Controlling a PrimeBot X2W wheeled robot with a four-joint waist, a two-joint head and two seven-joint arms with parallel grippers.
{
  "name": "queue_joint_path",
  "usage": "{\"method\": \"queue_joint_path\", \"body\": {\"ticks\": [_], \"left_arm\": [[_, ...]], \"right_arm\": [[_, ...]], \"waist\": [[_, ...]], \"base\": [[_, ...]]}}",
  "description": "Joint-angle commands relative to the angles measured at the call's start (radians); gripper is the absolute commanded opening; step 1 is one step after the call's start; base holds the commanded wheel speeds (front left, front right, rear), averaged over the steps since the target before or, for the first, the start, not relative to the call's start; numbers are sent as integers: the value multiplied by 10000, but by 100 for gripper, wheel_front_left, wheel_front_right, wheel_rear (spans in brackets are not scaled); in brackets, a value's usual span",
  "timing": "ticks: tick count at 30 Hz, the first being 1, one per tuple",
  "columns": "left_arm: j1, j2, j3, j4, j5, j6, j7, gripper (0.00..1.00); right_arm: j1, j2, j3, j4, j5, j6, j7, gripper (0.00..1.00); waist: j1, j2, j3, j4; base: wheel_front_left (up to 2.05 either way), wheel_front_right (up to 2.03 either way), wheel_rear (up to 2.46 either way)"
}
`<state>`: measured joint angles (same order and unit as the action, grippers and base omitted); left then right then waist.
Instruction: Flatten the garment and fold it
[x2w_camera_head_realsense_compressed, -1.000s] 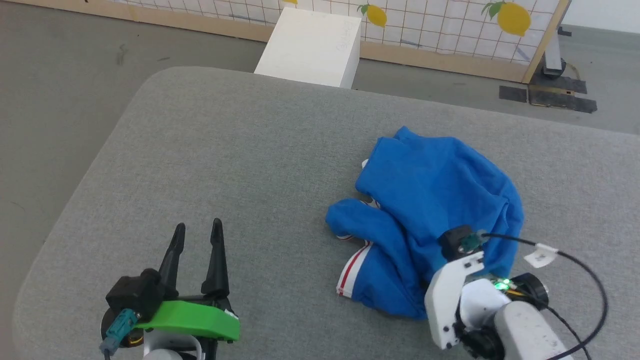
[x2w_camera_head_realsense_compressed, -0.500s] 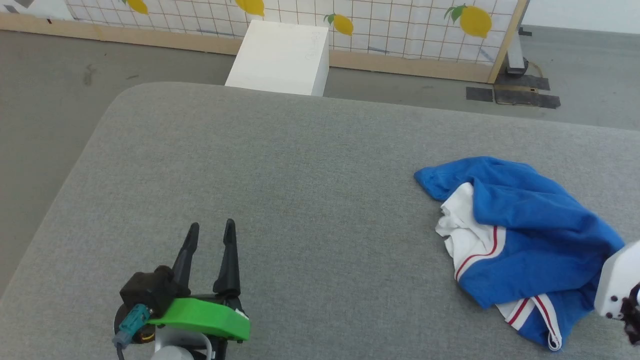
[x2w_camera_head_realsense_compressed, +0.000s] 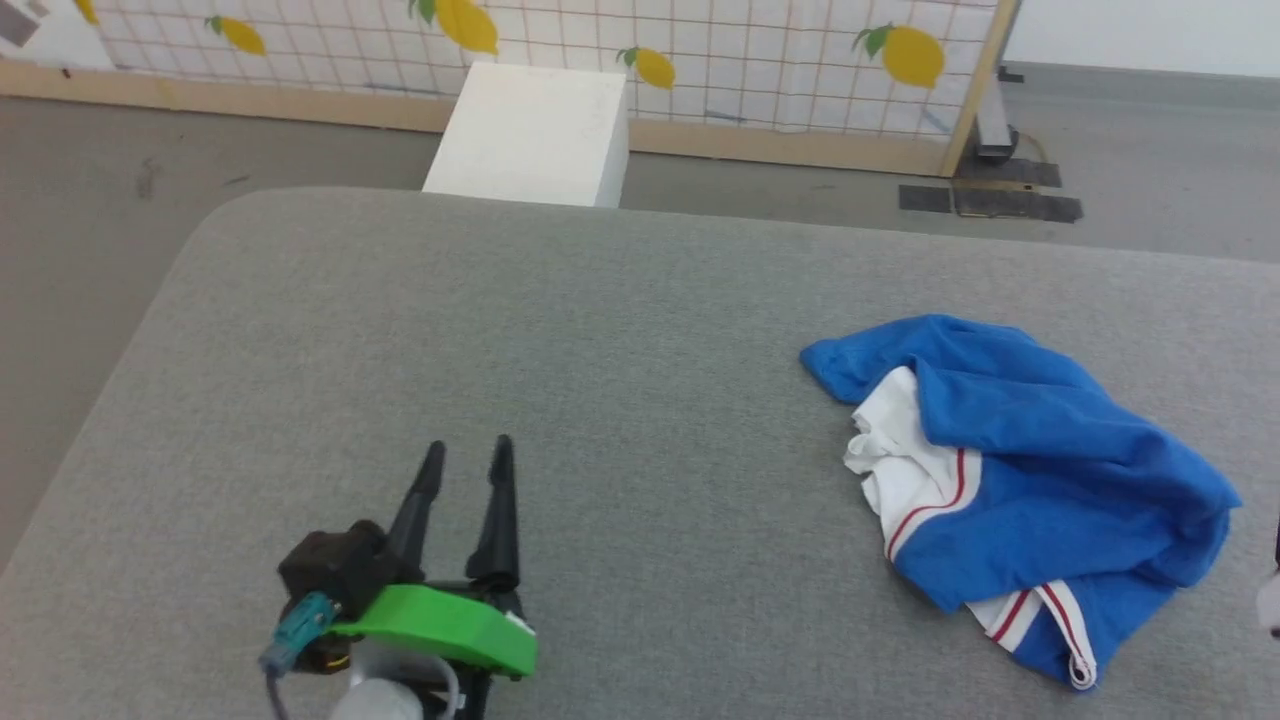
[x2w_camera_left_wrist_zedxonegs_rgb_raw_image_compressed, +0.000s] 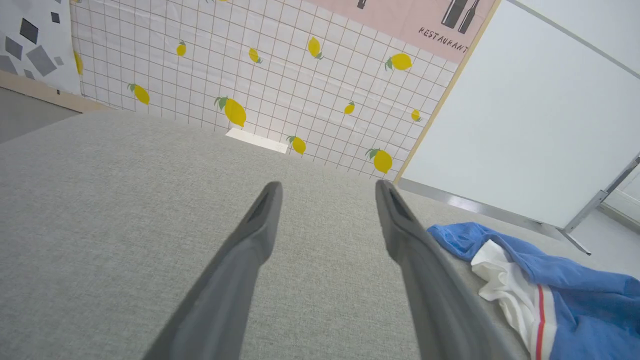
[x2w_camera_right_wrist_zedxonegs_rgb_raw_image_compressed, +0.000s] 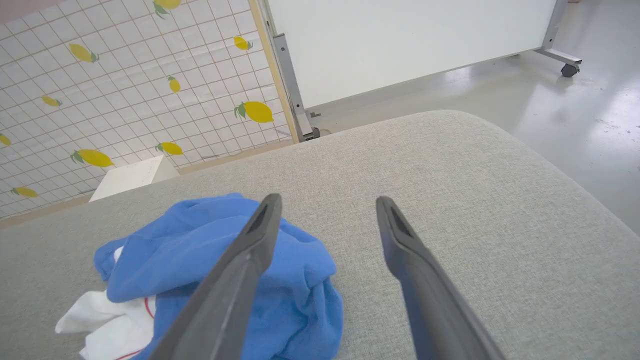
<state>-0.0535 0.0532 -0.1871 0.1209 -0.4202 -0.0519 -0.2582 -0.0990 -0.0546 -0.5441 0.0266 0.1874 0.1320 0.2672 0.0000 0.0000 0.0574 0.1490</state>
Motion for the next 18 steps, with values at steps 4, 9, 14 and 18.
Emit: {"method": "queue_joint_path", "body": {"ticks": [4,9,14,18], "left_arm": [[-1016,-29,-912,578,-499,-230,346,100],[-2933,-29,-2042,1577,-1063,-446,1912,100],[-5047,-29,-3407,2872,-1832,-215,4569,100],[-6353,-29,-4615,3587,-2463,168,6564,100]], "right_arm": [[522,39,49,343,518,-13,-476,100],[480,41,464,558,666,-13,-640,100],[175,42,764,642,790,-13,-703,100],[-31,42,866,789,851,-13,-823,100]], "waist": [[0,0,111,-518],[0,0,450,-1137],[0,0,1040,-1825],[0,0,1511,-2308]], "base": [[0,0,0],[0,0,0],[0,0,0],[0,0,0]]}}
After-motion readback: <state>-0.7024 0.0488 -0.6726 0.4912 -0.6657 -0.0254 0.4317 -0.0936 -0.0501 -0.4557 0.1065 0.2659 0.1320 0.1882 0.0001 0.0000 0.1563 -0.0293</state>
